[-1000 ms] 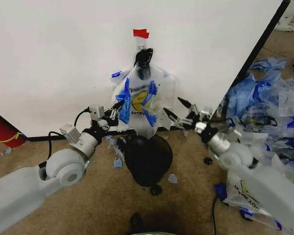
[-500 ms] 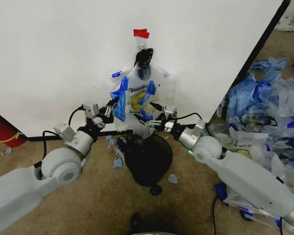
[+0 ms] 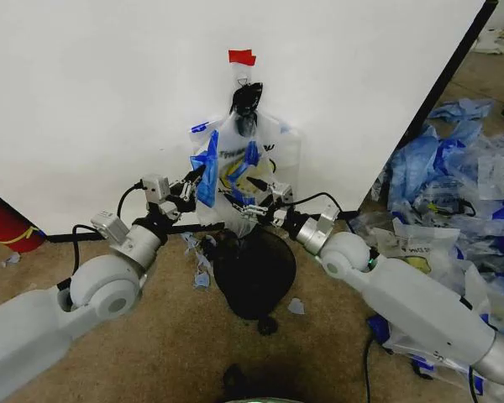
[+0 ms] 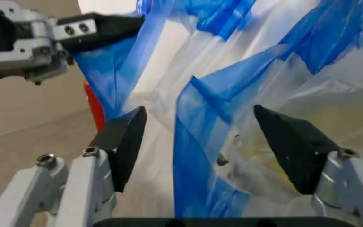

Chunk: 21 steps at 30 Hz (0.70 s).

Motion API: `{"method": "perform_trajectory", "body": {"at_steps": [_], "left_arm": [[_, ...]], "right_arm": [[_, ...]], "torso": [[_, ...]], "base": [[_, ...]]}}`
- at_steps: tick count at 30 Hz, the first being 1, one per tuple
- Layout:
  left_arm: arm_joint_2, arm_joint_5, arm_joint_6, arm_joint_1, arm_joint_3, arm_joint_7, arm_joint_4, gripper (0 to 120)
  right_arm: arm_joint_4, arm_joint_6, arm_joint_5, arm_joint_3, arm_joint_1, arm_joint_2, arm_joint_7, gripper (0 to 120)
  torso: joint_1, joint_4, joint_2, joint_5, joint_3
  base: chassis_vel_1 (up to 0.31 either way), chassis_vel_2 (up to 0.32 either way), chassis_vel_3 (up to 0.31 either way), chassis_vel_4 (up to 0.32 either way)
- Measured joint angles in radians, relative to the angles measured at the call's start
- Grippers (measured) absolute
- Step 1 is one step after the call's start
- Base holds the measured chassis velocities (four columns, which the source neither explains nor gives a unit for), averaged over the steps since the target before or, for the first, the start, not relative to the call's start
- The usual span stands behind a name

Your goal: Pick up the garbage bag from the wall and place it over the trash bin.

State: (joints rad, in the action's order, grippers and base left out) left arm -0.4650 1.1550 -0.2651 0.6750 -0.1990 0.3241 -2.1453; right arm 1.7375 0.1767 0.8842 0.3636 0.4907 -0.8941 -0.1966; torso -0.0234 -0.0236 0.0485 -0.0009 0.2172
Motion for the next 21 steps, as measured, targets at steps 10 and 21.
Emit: {"method": "perform_trajectory", "body": {"at_steps": [10,21], "left_arm": [[0.002,-0.001,0.001,0.006,0.013,0.001,-0.015,0],[0.006,-0.004,0.007,0.073,0.068,0.000,-0.038,0]], "right_arm": [[-0.003,-0.010,-0.015,-0.012,0.005,0.007,0.012,66],[-0.031,-0.012,-0.040,0.017,-0.016,-0.014,0.011,50]], "torso": [[0.000,0.0000,0.000,0.0000,0.000],[0.000,0.0000,0.000,-0.0002,0.000]], "base": [[0.000,0.000,0.000,0.000],[0.000,0.000,0.000,0.000]]}}
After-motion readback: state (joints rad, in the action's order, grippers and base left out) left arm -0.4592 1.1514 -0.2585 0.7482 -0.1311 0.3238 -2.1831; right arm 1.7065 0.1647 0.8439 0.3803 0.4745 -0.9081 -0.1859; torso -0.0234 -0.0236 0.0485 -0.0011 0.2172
